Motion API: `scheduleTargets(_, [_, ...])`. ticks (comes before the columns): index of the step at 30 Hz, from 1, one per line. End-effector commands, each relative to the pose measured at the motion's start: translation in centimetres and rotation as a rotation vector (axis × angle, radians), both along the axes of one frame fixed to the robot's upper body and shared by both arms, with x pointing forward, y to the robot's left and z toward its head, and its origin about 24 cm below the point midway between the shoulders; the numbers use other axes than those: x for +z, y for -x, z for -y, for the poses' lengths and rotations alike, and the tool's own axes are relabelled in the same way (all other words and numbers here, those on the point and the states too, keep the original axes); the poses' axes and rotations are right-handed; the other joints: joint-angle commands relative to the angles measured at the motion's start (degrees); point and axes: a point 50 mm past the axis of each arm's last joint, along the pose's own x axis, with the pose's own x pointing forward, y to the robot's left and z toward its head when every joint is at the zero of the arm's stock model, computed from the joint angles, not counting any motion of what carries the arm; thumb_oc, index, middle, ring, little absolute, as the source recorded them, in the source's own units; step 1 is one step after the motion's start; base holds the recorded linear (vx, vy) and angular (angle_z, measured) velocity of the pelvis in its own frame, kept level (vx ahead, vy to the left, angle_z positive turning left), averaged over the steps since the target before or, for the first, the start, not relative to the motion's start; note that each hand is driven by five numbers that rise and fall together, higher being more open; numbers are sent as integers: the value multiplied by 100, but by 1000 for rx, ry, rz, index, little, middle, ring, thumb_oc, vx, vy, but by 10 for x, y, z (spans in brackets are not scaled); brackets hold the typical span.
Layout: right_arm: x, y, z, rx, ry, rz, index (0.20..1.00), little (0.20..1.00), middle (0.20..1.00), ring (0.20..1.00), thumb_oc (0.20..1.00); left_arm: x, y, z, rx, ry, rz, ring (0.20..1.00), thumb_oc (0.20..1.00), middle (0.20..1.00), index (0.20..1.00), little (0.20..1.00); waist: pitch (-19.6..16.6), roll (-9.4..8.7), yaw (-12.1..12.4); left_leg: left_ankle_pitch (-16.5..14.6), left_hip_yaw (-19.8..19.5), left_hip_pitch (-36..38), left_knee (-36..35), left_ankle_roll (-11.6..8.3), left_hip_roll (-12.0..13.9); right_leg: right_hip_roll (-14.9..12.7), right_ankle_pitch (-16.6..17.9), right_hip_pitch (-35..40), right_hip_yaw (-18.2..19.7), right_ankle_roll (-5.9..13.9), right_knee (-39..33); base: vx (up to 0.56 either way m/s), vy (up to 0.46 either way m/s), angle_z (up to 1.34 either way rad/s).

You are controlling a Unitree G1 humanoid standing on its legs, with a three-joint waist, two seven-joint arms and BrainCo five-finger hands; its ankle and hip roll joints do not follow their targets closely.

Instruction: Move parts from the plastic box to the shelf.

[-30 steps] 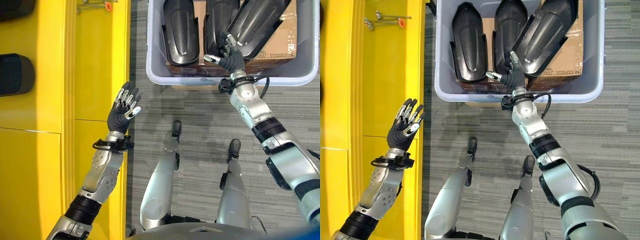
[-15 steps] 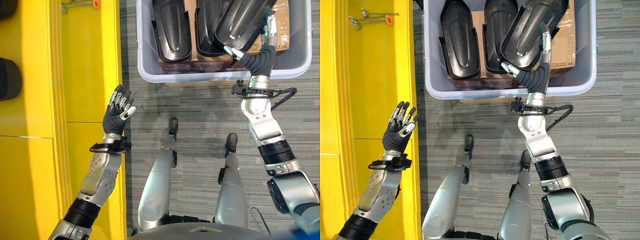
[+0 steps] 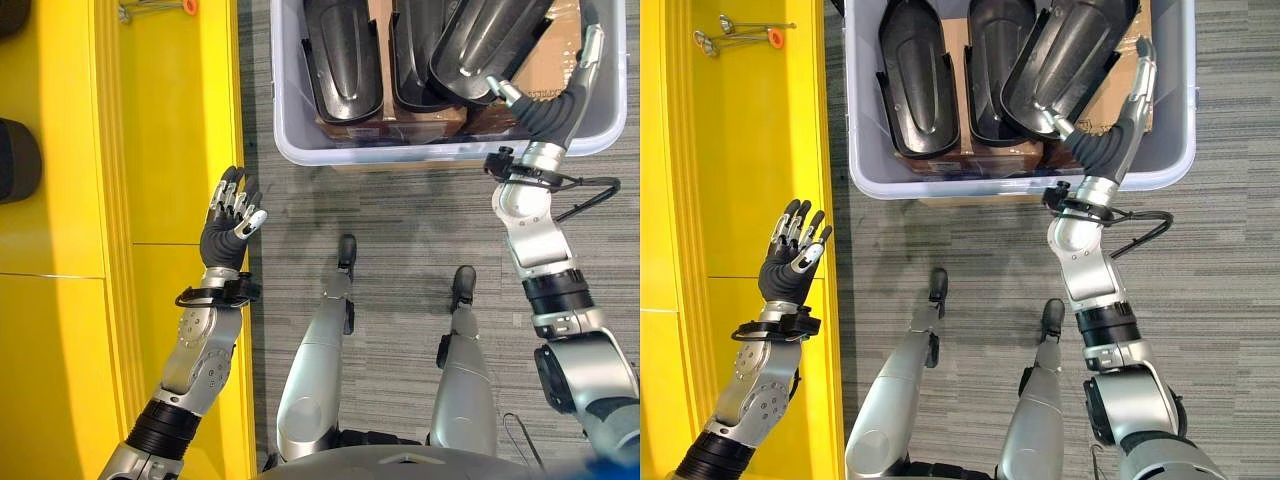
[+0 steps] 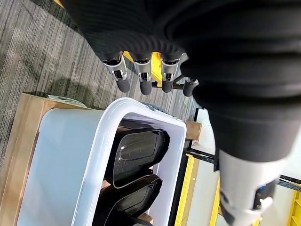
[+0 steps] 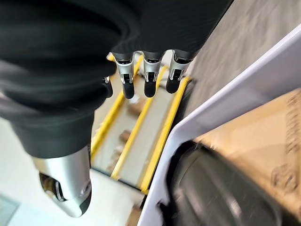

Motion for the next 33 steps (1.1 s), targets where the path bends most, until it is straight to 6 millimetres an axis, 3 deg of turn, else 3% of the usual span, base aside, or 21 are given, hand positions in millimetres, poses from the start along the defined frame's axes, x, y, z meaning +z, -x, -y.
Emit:
scheduleTargets(1, [37,9,15,-66,-10,165,1000,1000,1000,1000,1000,16,12,6,-20,-22,116,1000,1000,1000,1000,1000,-226,180,23,-66,-203,-120,-44,-71,105,-184,-632,-86,352,-94,891,0,0,0])
scheduleTargets(8, [68,-6,34,-155,-68,167,1000,1000,1000,1000,1000,17,11,8,-44,-27,119,1000,1000,1000,1000,1000,-229,222,143,-90,-203,-169,-7,-63,80,-185,-650,-127,359,-100,930,0,0,0])
scheduleTargets(16, [78,-24,41,-160,-84,76,1000,1000,1000,1000,1000,19,9,12,-67,-37,125,1000,1000,1000,1000,1000,-174,213,225,-129,-236,-221,49,-30,64,-162,-650,-178,367,-105,984,0,0,0])
scheduleTargets(24, [71,-38,45,-136,-112,-36,1000,1000,1000,1000,1000,20,8,14,-80,-38,128,1000,1000,1000,1000,1000,-106,218,275,-178,-234,-305,147,-9,46,-146,-687,-227,345,-126,1046,0,0,0])
scheduleTargets(33, [39,-49,55,-117,-245,-165,1000,1000,1000,1000,1000,19,7,16,-83,-40,115,1000,1000,1000,1000,1000,-47,205,276,-270,-236,-356,243,5,6,-159,-730,-192,304,-134,1081,0,0,0])
